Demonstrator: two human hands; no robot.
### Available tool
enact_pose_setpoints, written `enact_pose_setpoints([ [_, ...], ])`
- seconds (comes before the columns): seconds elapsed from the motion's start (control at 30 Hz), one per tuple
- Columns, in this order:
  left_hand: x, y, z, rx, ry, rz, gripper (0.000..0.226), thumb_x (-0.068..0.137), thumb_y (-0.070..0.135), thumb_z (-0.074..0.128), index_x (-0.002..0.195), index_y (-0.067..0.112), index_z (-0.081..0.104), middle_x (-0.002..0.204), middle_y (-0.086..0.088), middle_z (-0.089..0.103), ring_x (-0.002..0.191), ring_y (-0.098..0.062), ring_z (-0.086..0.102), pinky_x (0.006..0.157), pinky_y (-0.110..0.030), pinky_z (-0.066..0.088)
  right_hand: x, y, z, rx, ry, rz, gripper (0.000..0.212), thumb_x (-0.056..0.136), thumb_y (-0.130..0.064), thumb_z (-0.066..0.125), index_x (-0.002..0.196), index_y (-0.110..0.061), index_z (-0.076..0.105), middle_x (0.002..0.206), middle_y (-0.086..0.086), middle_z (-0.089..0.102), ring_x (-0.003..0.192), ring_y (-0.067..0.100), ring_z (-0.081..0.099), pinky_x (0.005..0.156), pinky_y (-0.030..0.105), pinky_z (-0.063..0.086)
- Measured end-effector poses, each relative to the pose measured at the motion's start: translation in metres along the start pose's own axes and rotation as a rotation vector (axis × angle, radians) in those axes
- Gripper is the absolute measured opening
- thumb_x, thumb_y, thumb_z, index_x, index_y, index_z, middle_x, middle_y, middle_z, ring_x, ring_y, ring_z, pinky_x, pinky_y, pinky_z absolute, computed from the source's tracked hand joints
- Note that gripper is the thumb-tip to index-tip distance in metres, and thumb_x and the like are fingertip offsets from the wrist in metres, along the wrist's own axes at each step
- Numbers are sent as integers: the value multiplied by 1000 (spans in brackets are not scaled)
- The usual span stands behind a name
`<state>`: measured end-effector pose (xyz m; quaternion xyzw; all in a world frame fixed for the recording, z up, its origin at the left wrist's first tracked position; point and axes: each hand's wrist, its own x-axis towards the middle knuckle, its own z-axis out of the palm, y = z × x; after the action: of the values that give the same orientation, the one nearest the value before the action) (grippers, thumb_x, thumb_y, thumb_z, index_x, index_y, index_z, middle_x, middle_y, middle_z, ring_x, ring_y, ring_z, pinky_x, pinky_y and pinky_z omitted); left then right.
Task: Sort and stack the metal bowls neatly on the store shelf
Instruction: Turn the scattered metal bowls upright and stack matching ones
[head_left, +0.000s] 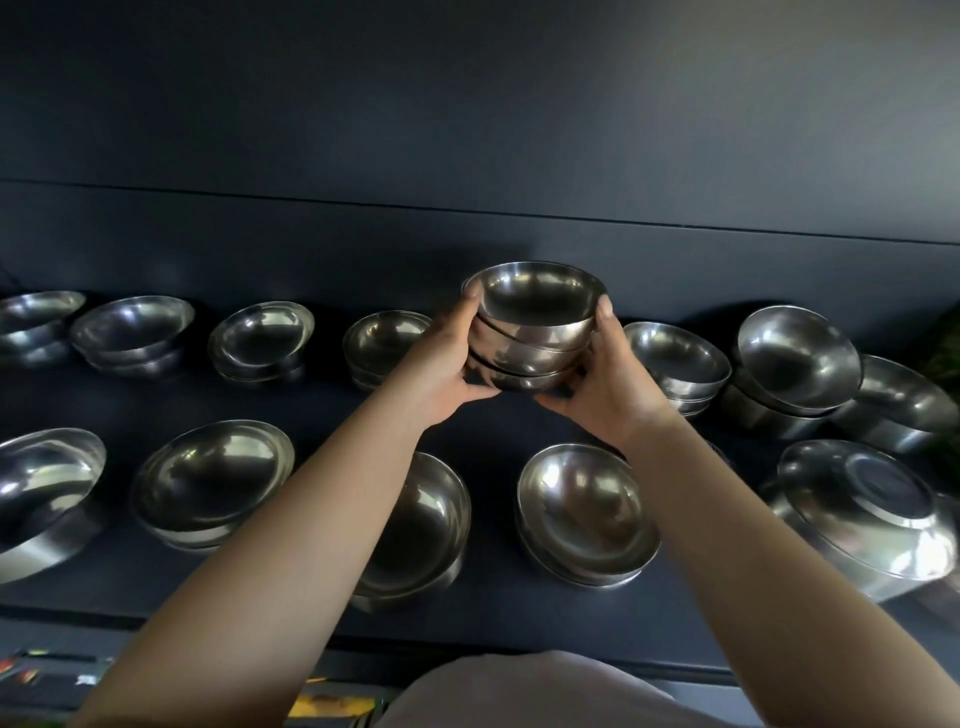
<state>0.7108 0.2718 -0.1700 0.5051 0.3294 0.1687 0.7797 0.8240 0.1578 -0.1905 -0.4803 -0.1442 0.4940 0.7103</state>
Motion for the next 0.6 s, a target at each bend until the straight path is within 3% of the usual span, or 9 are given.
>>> enact_pose_setpoints([
  [0.13, 10, -3, 0, 83, -21, -8, 45, 86, 57, 47, 121, 31, 41, 140, -5, 44, 126, -29, 45, 88, -49, 44, 4, -13, 2, -56, 83, 72, 57, 88, -57, 46, 132, -21, 47, 121, 2, 58, 106, 19, 57, 78, 41, 49],
  [0.23, 20, -6, -3, 181, -21, -95, 48, 85, 57, 49, 124, 30, 41, 142, -5, 42, 130, -27, 40, 96, -50, 39, 8, -17, -1, -92, 174, 141, 48, 91, -50, 49, 126, -18, 48, 113, 4, 59, 101, 23, 56, 78, 45, 46],
  [0.33, 27, -8, -7, 212, -35, -175, 47, 89, 46, 52, 131, 29, 38, 143, -7, 40, 130, -30, 39, 95, -44, 39, 15, -12, -9, -90, 252, 187, 32, 93, -40, 50, 116, -18, 49, 97, 1, 58, 95, 18, 55, 81, 44, 44],
  [0.5, 35, -22, -9, 215, -22, -276, 47, 94, 41, 46, 136, 22, 38, 142, -11, 42, 128, -33, 42, 100, -45, 37, 24, 10, -20, -60, 305, 250, 47, 94, -37, 51, 133, -12, 44, 99, 6, 58, 89, 22, 55, 77, 47, 45],
  [0.6, 40, -28, -10, 219, 4, -291, 44, 95, 41, 44, 134, 19, 41, 140, -10, 45, 128, -30, 42, 102, -44, 34, 30, 17, -28, -39, 327, 257, 51, 93, -39, 52, 135, -12, 44, 105, 9, 58, 102, 24, 55, 96, 47, 42],
])
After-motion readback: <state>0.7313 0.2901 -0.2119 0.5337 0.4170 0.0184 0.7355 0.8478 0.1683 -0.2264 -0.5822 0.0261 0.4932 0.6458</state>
